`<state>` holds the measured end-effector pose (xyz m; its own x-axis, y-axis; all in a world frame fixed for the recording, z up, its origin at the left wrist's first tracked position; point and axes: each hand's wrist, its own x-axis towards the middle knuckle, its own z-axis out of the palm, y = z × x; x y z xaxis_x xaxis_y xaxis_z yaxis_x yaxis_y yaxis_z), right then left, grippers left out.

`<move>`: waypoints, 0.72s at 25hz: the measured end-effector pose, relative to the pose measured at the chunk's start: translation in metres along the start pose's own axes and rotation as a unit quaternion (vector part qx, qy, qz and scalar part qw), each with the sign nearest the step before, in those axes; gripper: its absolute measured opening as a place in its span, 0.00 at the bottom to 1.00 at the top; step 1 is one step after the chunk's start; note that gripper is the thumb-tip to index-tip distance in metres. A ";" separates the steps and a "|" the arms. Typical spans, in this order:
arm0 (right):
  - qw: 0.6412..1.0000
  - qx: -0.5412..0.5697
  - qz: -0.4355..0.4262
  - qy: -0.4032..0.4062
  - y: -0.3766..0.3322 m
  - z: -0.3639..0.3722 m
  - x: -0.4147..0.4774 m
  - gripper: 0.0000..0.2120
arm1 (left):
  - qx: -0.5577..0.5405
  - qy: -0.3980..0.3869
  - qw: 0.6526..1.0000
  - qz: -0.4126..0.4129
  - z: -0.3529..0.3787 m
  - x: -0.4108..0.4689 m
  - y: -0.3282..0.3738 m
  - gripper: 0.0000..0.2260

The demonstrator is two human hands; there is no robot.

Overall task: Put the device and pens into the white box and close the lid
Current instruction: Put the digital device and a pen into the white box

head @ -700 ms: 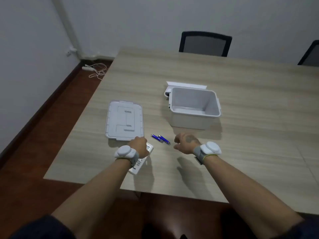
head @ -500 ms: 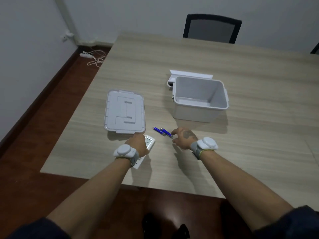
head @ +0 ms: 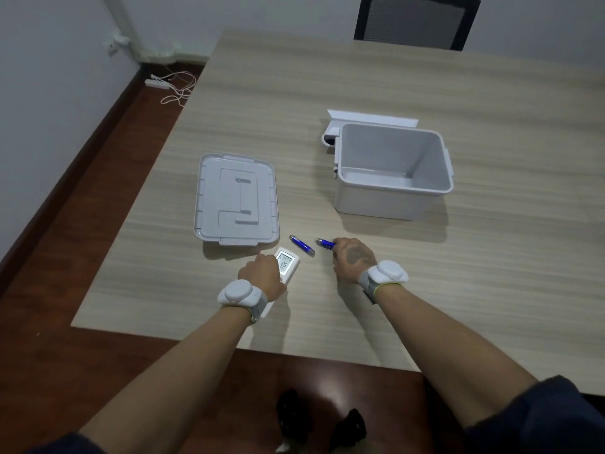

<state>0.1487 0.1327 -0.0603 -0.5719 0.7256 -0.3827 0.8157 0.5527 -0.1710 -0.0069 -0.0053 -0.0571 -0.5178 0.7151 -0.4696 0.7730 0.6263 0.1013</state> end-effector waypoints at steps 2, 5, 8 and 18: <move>0.999 -0.032 0.020 0.034 0.009 -0.001 -0.008 0.13 | 0.003 0.004 1.000 0.007 0.002 -0.001 0.002 0.21; 0.996 -0.058 0.060 0.037 0.025 -0.003 -0.020 0.13 | 0.001 0.012 1.000 0.029 0.006 -0.003 0.006 0.22; 0.994 -0.049 0.093 0.021 0.038 -0.001 -0.029 0.12 | 0.013 0.013 0.999 0.045 0.009 -0.008 0.012 0.24; 0.985 0.060 0.161 0.003 0.071 -0.012 -0.055 0.18 | 0.044 -0.012 0.996 0.077 0.014 -0.025 0.065 0.24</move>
<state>0.2368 0.1365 -0.0406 -0.2823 0.8575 -0.4301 0.9591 0.2416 -0.1478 0.0614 0.0135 -0.0508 -0.3830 0.7924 -0.4747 0.8723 0.4794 0.0965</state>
